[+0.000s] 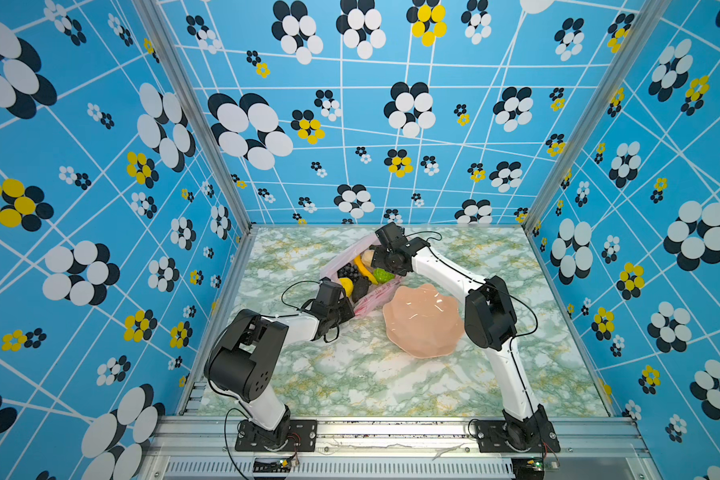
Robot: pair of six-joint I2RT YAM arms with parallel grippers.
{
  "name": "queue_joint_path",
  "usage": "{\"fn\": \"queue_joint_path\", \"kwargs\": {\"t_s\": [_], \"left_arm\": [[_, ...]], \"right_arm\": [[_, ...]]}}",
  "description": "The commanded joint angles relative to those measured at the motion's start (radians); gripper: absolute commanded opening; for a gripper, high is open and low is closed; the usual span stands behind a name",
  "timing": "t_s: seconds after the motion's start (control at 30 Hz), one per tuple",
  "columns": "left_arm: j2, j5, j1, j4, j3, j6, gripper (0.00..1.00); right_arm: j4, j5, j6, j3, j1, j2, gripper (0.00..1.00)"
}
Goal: Take the fake fruits out of the plastic bag
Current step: 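Reach the right gripper into the bag and grasp the green bumpy fruit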
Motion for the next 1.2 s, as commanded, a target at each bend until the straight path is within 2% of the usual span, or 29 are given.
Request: {"fn": "queue_joint_path", "kwargs": {"t_s": [0.0,0.2,0.43,0.67,0.97,1.17], "left_arm": [[-0.033,-0.020,-0.005,-0.015,-0.017,0.000,0.08],[-0.027,-0.014,-0.005,-0.011,-0.015,-0.001,0.08],[-0.030,-0.012,-0.007,-0.011,-0.016,-0.001,0.08],[-0.032,-0.016,-0.007,-0.015,-0.016,0.000,0.08],[-0.044,-0.022,-0.005,-0.020,-0.017,0.003,0.08],[-0.044,-0.024,-0.005,-0.023,-0.016,0.004,0.08]], "right_arm": [[-0.071,0.038,0.013,0.036,0.003,0.033,0.76],[-0.096,-0.016,-0.007,0.114,0.003,0.112,0.76],[-0.151,-0.010,-0.024,0.185,0.002,0.170,0.79],[-0.157,-0.022,-0.040,0.213,-0.003,0.185,0.71],[-0.211,-0.049,-0.051,0.292,-0.005,0.244,0.78],[-0.203,-0.067,-0.055,0.306,-0.006,0.250,0.68]]}}
